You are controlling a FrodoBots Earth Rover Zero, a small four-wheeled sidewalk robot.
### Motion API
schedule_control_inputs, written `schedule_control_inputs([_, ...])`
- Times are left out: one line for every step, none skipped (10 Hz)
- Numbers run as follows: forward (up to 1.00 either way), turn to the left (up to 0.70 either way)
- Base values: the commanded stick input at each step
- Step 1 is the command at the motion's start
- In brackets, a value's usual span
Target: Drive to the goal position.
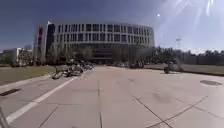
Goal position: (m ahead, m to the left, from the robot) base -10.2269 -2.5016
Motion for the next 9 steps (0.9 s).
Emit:
schedule_control_inputs([-0.47,0.00])
schedule_control_inputs([-0.47,0.00])
schedule_control_inputs([-0.47,0.00])
schedule_control_inputs([-0.46,0.00])
schedule_control_inputs([-0.46,0.00])
schedule_control_inputs([-0.46,0.00])
schedule_control_inputs([-0.47,0.00])
schedule_control_inputs([-0.47,0.00])
schedule_control_inputs([-0.47,0.00])
